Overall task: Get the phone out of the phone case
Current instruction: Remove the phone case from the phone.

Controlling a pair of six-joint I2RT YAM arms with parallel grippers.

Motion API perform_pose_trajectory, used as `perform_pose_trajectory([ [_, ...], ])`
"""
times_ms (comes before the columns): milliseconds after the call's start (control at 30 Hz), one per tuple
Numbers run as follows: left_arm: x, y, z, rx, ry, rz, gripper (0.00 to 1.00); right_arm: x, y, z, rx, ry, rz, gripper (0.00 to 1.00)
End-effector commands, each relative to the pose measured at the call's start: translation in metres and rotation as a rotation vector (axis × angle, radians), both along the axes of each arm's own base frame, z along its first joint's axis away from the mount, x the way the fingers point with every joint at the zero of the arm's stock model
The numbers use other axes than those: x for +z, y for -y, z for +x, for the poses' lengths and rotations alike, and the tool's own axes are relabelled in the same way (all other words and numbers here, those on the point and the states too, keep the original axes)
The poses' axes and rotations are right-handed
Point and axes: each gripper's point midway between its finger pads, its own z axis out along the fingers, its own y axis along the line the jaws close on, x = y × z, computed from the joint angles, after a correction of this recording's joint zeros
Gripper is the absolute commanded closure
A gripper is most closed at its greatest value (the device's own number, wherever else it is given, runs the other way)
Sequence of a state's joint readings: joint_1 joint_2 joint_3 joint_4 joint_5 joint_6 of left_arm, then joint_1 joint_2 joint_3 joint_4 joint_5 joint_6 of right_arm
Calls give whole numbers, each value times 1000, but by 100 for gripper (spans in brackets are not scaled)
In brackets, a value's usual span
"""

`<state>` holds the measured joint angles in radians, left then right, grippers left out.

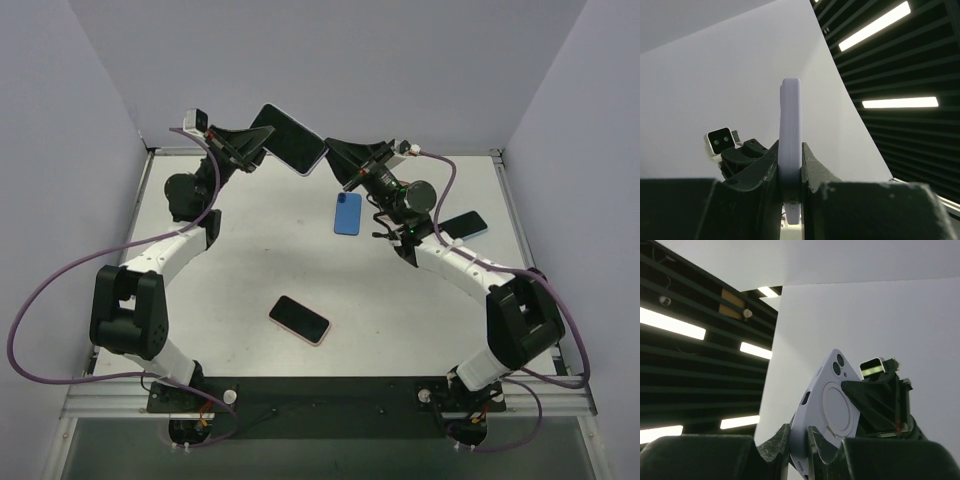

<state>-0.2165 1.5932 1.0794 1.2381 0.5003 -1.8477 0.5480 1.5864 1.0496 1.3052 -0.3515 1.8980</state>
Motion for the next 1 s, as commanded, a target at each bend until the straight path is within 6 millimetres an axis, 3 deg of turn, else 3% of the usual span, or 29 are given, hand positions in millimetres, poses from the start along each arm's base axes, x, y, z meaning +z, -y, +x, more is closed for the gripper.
perform_pose_trajectory([
  [0, 65, -8, -67, -43, 272, -102, 100, -51, -31, -55, 117, 189, -327, 100],
  [33, 64, -8, -68, -46, 270, -102, 100, -77, -35, -51, 135, 122, -404, 100],
  [133, 63, -9, -67, -43, 263, -106, 100, -113, -40, -54, 147, 96, -553, 100],
  [267, 66, -5, -70, -58, 274, -88, 100, -140, -43, -57, 169, 84, -688, 100],
  [367, 60, 4, -69, -81, 253, -32, 100, -144, -45, -56, 184, 83, -749, 100],
  [567, 45, 22, -73, -115, 224, 56, 100, -131, -46, -51, 170, 138, -832, 98],
  [967, 21, 40, -84, -164, 192, 108, 100, -104, -59, -36, 181, 181, -769, 85],
])
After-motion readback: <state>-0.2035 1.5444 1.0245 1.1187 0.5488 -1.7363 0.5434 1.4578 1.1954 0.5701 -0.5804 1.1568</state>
